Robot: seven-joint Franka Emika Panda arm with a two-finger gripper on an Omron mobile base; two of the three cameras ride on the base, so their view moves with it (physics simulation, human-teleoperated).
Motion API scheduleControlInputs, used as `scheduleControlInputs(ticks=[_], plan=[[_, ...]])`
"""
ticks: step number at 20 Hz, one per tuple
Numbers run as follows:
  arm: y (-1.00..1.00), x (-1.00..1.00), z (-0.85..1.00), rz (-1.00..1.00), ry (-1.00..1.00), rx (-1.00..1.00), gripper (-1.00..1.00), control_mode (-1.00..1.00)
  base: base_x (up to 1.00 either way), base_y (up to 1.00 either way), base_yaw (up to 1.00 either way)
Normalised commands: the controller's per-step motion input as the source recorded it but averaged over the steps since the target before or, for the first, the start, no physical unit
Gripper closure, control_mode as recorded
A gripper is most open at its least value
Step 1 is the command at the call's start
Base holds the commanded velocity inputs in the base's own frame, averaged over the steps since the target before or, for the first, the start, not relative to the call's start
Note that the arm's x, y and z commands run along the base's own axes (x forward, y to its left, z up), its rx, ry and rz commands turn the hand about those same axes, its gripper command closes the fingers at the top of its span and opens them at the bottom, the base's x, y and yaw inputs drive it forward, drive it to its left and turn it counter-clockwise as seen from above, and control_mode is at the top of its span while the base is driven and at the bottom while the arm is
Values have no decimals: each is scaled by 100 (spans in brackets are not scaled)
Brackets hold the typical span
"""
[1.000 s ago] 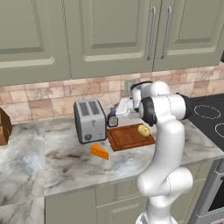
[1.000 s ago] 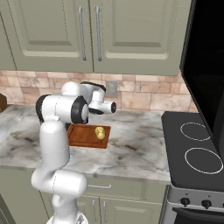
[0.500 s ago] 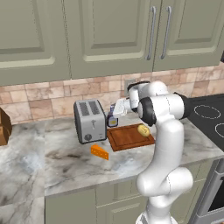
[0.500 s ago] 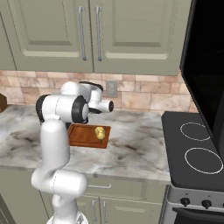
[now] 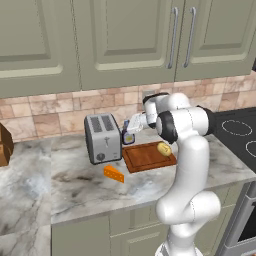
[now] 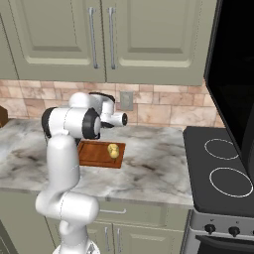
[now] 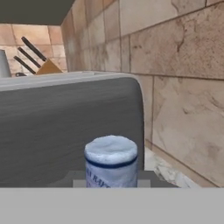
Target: Retrieve the reheated potato from the microwave, then place the potato, cheese, and condiment on the cutting board.
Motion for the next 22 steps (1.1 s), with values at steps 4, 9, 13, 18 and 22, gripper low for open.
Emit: scheduleControlInputs(ticks=[4,9,13,18,22], plan=[[0,-2,0,0,1,0,100,-100,0,0,0],[-4,-31,13,0,0,6,100,-100,0,0,0],[-10,-34,16,0,-3,2,100,-100,0,0,0],[-22,-33,17,0,-11,0,100,-100,0,0,0],[-27,-32,15,0,-12,-1,100,-100,0,0,0]])
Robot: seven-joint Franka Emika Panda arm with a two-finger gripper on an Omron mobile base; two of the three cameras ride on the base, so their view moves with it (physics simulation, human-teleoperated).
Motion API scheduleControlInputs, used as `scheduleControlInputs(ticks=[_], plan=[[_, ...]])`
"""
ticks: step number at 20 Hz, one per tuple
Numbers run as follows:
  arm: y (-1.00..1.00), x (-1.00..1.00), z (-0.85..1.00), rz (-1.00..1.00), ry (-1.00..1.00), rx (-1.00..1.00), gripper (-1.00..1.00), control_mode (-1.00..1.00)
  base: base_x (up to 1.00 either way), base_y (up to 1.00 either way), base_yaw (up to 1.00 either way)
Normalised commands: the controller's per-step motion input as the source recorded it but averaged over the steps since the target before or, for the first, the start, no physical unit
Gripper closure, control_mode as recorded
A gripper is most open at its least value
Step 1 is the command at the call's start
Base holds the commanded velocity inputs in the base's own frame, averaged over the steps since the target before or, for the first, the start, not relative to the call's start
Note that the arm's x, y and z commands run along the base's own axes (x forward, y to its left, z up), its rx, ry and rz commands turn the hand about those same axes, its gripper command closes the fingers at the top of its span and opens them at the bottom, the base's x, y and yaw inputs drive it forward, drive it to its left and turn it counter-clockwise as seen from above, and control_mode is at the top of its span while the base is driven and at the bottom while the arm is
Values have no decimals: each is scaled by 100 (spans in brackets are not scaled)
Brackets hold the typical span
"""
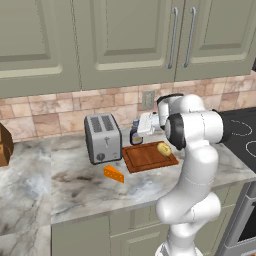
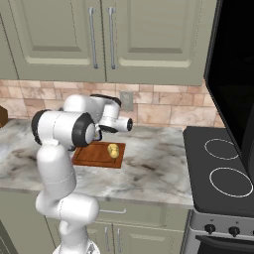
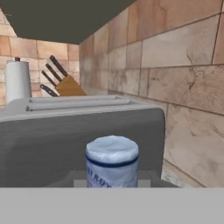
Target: Retrieve the reheated potato from the microwave, then place the potato, cheese, and condiment on the cutting board.
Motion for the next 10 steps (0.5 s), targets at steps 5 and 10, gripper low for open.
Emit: scheduleControlInputs(ticks=[5,10], plan=[[-17,-36,20,-2,-3,0,100,-100,0,0,0],[-13,-34,25,0,1,0,100,-100,0,0,0]])
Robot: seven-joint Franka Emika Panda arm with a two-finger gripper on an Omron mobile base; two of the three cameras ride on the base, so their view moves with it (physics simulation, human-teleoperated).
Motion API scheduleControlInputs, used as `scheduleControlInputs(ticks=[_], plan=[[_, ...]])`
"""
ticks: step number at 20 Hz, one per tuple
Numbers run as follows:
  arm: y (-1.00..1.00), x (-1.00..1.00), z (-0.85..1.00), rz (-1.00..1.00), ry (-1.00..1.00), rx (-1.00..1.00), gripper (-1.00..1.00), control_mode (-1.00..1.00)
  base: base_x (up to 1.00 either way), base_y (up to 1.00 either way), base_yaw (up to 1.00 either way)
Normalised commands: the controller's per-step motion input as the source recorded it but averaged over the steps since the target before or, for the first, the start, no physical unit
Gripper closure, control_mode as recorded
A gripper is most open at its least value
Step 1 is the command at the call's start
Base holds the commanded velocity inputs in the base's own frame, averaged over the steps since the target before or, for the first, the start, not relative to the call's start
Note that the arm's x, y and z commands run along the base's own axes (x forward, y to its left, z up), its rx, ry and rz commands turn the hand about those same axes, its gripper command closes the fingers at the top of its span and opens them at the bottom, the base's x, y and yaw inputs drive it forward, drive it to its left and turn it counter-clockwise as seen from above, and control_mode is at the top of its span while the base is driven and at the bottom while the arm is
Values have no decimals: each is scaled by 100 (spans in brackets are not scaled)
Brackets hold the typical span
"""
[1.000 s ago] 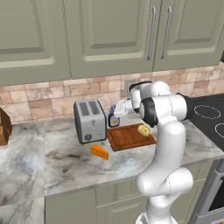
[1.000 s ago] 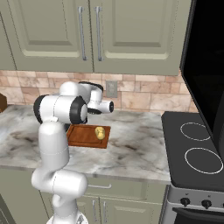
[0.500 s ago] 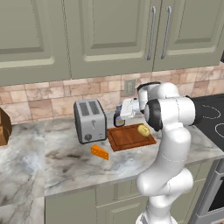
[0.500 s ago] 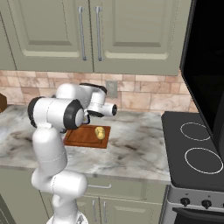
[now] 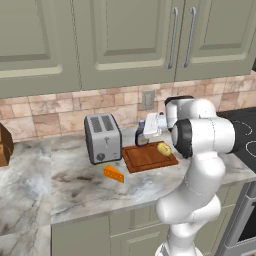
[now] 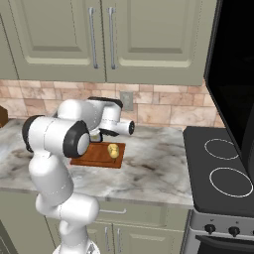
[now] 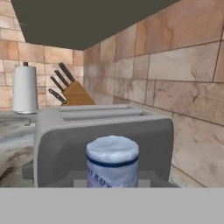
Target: Retrieve the reheated potato from the microwave, then place the potato, cheese, and condiment on the cutting board.
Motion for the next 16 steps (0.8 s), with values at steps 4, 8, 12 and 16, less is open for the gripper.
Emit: scheduleControlInputs(ticks=[4,8,12,16], plan=[[-12,-30,18,0,1,0,100,-100,0,0,0],[-17,-32,0,0,3,0,100,-100,0,0,0],[-9,-33,4,0,1,0,100,-100,0,0,0],[-12,-36,10,0,0,0,100,-100,0,0,0]])
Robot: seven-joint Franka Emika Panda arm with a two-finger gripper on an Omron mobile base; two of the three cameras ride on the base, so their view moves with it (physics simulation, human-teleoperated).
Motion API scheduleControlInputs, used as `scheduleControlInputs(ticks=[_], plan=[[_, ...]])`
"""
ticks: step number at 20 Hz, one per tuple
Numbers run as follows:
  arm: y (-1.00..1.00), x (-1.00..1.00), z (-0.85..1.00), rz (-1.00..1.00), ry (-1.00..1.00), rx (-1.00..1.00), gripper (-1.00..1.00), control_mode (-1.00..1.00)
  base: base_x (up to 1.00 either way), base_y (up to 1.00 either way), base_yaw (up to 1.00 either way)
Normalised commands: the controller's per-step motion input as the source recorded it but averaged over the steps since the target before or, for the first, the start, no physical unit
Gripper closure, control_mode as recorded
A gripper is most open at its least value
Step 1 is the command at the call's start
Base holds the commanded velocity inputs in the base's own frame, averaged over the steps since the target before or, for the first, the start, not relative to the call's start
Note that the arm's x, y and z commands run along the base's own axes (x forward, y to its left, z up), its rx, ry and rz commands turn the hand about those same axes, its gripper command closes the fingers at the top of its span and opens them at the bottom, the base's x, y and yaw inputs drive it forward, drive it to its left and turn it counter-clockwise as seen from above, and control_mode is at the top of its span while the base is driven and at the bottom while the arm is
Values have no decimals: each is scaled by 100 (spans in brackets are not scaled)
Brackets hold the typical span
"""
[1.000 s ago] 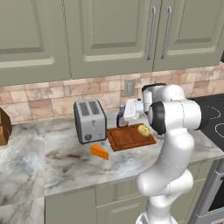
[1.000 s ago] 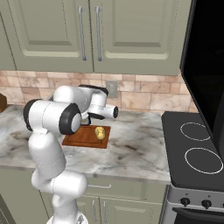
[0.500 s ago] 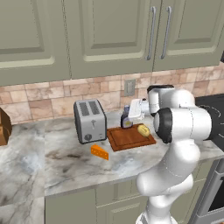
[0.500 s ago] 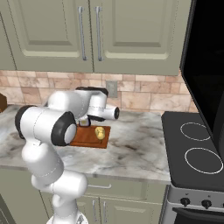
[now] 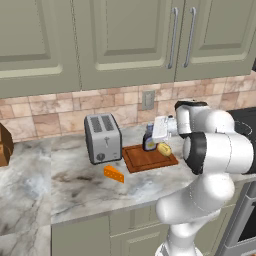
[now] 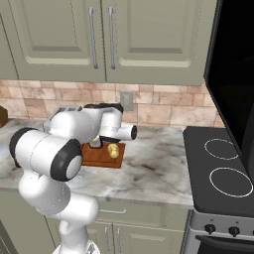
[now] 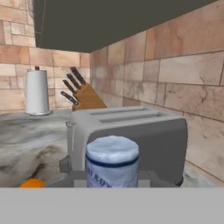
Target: Retrieve the reheated potato from the microwave, then place the potato, cheese, and condiment on the cutting board.
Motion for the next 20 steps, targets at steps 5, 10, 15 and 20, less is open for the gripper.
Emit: scheduleControlInputs(ticks=[5,10,15,20], plan=[[-15,-37,0,0,0,0,100,-100,0,0,0],[0,-19,-7,0,0,0,100,-100,0,0,0],[0,-1,-11,0,0,0,100,-100,0,0,0],[-2,0,-12,0,0,0,100,-100,0,0,0]])
